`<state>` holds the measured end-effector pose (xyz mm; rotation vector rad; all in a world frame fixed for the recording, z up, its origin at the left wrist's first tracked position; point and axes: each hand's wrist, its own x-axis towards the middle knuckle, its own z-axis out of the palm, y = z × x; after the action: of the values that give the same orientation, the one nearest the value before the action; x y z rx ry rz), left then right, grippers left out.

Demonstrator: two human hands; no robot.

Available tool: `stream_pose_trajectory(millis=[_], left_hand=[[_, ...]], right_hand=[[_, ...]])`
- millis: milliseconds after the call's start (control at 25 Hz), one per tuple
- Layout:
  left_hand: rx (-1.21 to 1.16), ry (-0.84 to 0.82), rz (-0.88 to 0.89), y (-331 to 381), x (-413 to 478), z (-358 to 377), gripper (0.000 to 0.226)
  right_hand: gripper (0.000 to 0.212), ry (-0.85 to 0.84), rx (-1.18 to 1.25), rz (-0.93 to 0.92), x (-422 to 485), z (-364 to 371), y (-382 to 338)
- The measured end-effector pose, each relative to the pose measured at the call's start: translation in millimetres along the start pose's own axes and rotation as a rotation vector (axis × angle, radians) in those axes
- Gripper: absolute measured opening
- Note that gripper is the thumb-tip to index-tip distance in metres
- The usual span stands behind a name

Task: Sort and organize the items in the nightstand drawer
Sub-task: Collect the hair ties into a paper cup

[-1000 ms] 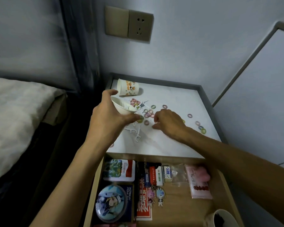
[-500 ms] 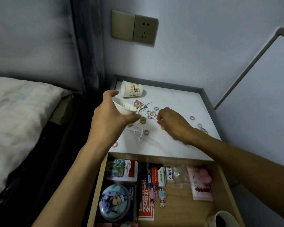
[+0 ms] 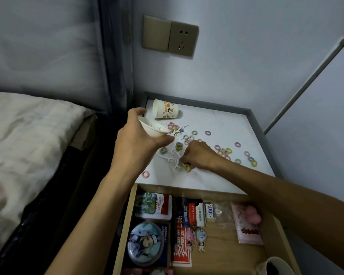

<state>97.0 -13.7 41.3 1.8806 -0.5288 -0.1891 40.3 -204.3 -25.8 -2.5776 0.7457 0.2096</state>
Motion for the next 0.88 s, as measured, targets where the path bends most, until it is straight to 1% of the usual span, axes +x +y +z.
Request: stream_pose_trajectory(millis=[160,280,400,480,560,640,680,760,880], left_hand=[[-0.001,0.019,-0.005,-3.1,0.5,-4.3,0.087],[-0.001,0.019,-0.004,-3.0,-0.3,-4.2,0.088],[-0.006,0.016,0.004,-3.2,-0.9,-4.3,0.088],[-0.008,0.02,0.002,-2.8,-0.3,-4.6,0.088],[-0.006,0.021,0.001,-2.8,0.2,-4.8,0.088],[-0.004,0.018,0.0,-2.6,0.2,-3.7,0.088],[-0.004,0.018,-0.001,-2.6,0.3,-3.3,0.088],[-0.001,0.019,-0.008,-2.4,0.9,-3.6,0.088],[0.013,0.018,-0.007,-0.9,0.0,-3.9,0.088]], right_hand=[[0.027,-0.007,0.006,-0.014,-4.9,2.0,9.8],[0.02,0.002,-0.023,-0.008,-10.0,6.5,11.9],[0.022,0.013,0.01,-0.012,-10.8,4.8,16.0],[0.023,0.02,-0.02,-0.001,-10.3,-0.8,21.2],[0.024,0.041,-0.106,0.005,-8.3,-8.2,26.5],[0.027,0.074,-0.166,-0.019,-6.0,-13.9,27.8],[0.027,0.089,-0.152,-0.044,-5.0,-14.5,25.4],[0.024,0.109,-0.109,-0.089,-3.9,-9.0,15.2],[0.018,0.119,-0.168,-0.096,3.3,8.0,2.3]])
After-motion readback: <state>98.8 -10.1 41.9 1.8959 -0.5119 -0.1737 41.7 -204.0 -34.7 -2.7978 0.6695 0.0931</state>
